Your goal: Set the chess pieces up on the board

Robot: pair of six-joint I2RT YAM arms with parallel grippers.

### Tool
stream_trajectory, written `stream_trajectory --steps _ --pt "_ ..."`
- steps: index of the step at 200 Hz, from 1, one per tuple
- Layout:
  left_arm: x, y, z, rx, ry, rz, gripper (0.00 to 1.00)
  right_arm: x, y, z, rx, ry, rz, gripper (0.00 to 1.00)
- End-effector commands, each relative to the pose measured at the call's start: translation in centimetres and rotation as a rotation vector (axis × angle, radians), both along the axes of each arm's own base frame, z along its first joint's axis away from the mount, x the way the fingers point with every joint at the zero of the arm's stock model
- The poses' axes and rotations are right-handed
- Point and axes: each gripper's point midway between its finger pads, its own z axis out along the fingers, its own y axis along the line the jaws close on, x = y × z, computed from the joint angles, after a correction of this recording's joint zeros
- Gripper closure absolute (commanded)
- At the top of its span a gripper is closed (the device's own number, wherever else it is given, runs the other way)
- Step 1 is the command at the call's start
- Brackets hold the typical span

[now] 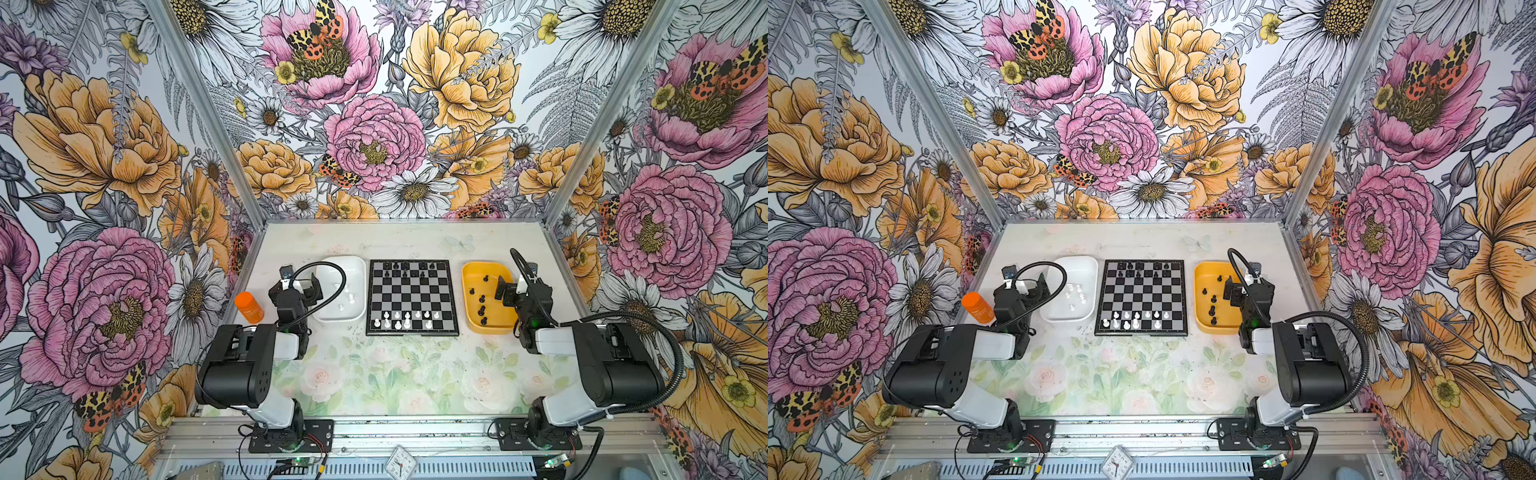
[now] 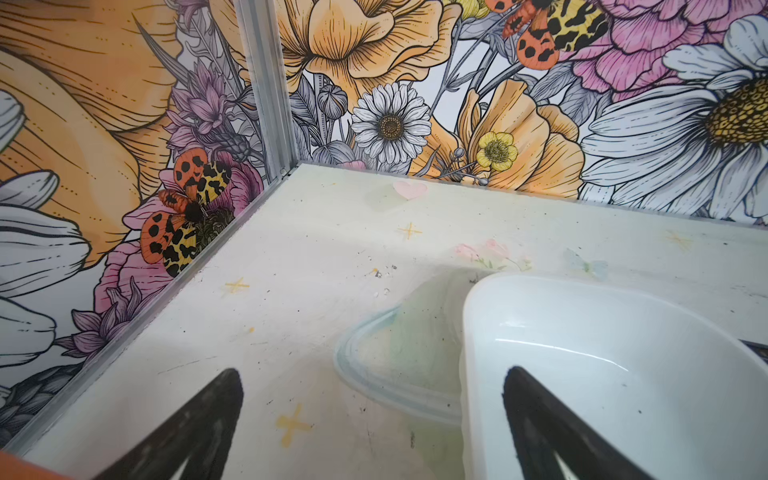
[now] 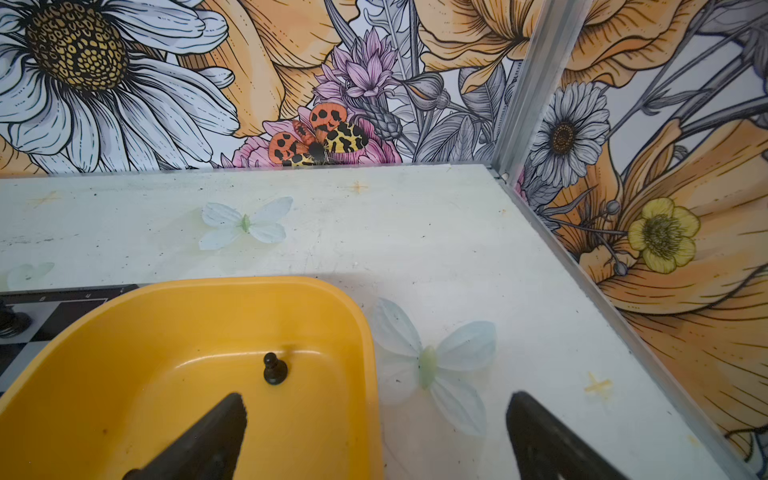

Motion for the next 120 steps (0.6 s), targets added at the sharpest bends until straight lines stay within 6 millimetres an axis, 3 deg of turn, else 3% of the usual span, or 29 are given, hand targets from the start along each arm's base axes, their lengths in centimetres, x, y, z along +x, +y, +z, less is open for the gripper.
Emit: stream_trajectory --steps 1,120 --pt "0.46 -0.39 0.76 0.004 -0.021 -0.016 0.01 0.3 0.23 0.94 0.001 -0.036 0.006 0.0" --pt "0.41 -0.4 0.74 0.003 -0.022 -0.018 0.01 0.29 0.21 0.91 0.002 -0.035 0.006 0.0"
